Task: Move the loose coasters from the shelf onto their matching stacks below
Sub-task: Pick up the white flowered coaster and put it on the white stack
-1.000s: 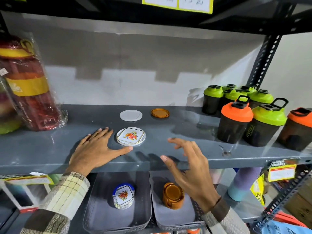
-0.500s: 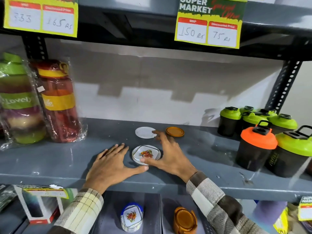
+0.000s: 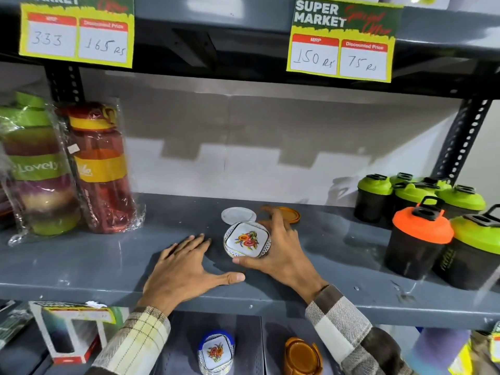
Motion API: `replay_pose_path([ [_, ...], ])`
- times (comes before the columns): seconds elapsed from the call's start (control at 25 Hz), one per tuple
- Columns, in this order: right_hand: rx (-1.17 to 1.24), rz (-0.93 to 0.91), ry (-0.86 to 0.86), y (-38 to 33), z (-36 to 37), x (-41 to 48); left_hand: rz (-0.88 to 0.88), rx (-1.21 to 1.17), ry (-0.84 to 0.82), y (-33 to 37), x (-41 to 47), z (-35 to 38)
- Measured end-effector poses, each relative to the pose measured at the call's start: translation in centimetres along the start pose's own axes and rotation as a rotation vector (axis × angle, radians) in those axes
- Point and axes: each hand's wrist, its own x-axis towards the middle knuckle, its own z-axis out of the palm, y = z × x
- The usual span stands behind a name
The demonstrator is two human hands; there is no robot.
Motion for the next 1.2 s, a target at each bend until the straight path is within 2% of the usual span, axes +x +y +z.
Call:
replay_pose_path([
  [0.28, -0.042, -0.175, 0.268, -3.1, -5.8, -2.3, -0.001, -0.009, 0.038, 0.1, -0.1, -0.1],
  [0.6, -0.038, -0.388, 0.553, -7.6, -12.3, -6.4, -0.009, -0.072, 0.007, 0.0, -0.2, 0.0],
  [0.84, -0.021, -0.494, 0.559, -9.1, -13.7, -8.4, -0.003, -0.062, 0.016, 0.2, -0.3, 0.1],
  [1.2, -0.026, -0.481, 0.521, -8.7, -12.9, -8.7, -0.012, -0.068, 0.013, 0.2, -0.3, 0.0],
])
